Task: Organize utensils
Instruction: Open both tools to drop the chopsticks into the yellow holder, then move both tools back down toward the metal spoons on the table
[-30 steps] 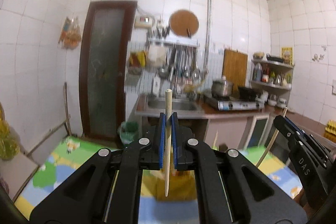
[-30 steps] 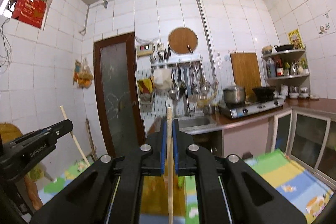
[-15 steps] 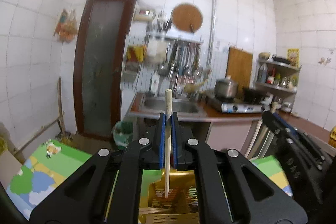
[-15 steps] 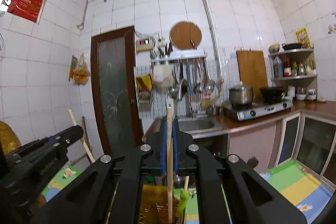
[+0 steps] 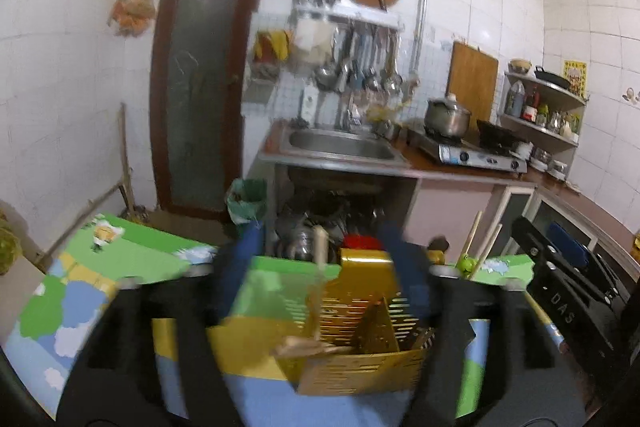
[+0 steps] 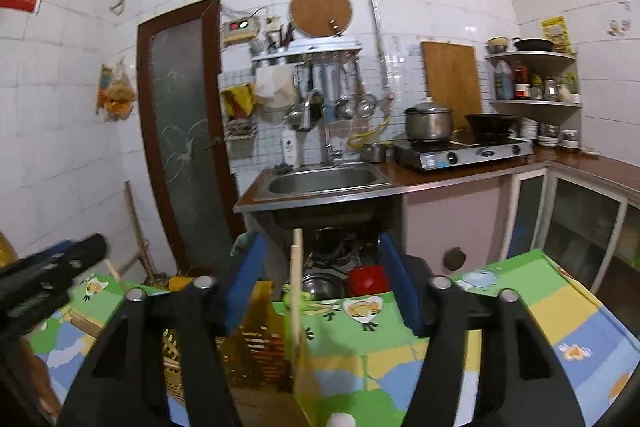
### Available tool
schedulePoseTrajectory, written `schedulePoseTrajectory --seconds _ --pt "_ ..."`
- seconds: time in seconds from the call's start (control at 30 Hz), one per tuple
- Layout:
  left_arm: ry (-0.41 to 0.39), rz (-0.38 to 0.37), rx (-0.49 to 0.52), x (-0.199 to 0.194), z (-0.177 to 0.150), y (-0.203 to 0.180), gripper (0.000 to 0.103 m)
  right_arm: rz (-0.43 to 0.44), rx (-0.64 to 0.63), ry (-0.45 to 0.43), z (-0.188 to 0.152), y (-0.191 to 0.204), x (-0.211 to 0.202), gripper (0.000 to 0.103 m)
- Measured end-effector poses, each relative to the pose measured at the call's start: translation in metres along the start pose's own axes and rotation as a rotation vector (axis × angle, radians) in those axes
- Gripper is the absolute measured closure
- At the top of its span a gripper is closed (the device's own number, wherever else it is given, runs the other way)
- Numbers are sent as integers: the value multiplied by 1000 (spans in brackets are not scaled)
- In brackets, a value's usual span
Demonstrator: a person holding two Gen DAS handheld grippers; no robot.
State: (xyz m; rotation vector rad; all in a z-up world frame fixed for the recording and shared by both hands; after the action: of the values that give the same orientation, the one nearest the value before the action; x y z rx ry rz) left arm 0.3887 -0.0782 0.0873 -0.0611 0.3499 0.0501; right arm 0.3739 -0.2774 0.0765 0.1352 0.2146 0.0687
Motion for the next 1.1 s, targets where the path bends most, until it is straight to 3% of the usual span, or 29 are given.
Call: schedulePoseTrajectory --seconds 0.03,0.23,0.33,0.73,1.1 --pt "-10 12 15 -10 1 5 20 -7 2 11 -1 -2 -9 43" --pt "-5 68 66 -54 -15 39 6 -20 16 91 -24 -4 -48 30" --pt "17 81 80 -67 -33 52 5 -25 18 144 -48 0 -67 26" --pt "265 101 81 -69 -153 102 5 -6 1 322 -145 31 -98 22" --pt "418 98 110 -51 -217 98 5 -2 -9 478 -202 49 -92 22"
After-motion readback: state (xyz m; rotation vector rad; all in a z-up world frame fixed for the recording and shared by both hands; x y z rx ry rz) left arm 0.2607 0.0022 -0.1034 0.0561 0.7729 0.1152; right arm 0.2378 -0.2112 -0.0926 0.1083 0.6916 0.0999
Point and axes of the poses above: each gripper's, at about its wrist camera, not at the fingertips, and x roughly the way its jaws point, y to its left, z to its top, the point moved 9 cm from there along x, roughly the way its jaws point, and after that the axes turned 13 degrees about z, right-handed, at the moved point
